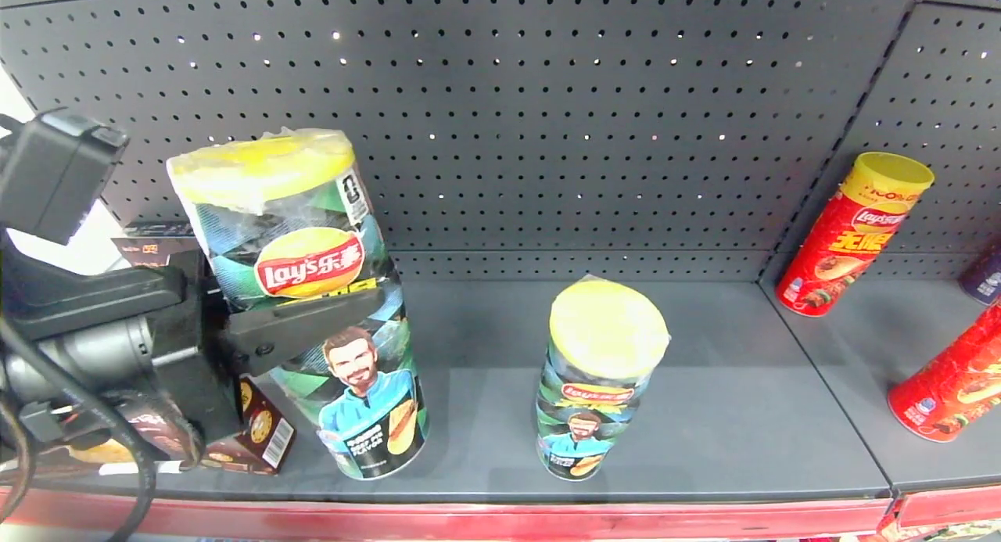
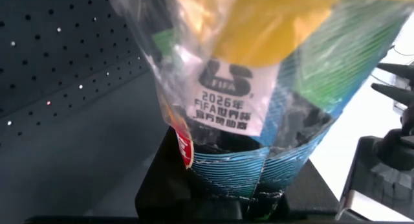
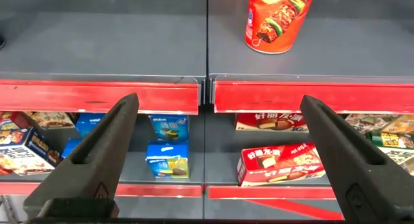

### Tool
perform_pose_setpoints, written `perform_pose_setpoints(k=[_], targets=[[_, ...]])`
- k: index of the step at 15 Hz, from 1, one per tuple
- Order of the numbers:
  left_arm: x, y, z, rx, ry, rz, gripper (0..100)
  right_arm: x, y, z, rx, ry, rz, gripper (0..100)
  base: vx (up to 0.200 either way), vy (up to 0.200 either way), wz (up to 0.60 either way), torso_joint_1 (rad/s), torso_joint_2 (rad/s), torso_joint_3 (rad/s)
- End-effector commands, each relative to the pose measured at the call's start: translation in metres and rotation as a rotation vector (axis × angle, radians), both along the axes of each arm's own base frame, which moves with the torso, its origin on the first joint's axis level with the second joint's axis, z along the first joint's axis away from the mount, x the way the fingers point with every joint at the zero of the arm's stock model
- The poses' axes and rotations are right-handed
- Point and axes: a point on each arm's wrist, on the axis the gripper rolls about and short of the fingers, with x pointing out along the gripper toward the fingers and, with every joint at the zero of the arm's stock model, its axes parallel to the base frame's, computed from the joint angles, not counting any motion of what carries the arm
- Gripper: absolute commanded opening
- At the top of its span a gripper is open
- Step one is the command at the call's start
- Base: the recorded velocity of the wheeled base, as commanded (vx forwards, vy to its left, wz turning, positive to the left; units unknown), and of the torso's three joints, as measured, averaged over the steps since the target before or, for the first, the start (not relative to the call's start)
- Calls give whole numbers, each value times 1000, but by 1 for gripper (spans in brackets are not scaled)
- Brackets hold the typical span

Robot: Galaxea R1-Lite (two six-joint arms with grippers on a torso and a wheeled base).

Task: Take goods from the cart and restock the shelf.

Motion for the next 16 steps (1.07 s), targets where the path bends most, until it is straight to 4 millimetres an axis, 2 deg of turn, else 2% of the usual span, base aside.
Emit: perform_pose_setpoints(k=[1, 5, 9, 11, 12, 14, 16], targets=[[30, -12, -7, 25, 37, 2, 0, 0, 0, 0, -1, 5, 0, 100, 0, 0, 0, 0, 0, 0], [71, -30, -10, 36, 50, 45, 0, 0, 0, 0, -1, 5, 0, 100, 0, 0, 0, 0, 0, 0], [128, -53, -26, 75, 25, 36, 0, 0, 0, 0, -3, 5, 0, 100, 0, 0, 0, 0, 0, 0], [142, -59, -29, 80, 16, 36, 0, 0, 0, 0, -3, 5, 0, 100, 0, 0, 0, 0, 0, 0], [161, -68, -33, 98, -16, 33, 0, 0, 0, 0, -3, 5, 0, 100, 0, 0, 0, 0, 0, 0], [179, -79, -36, 98, -38, 24, 0, 0, 0, 0, -3, 5, 0, 100, 0, 0, 0, 0, 0, 0], [184, -84, -34, 88, -52, -35, 0, 0, 0, 0, -3, 5, 0, 100, 0, 0, 0, 0, 0, 0]])
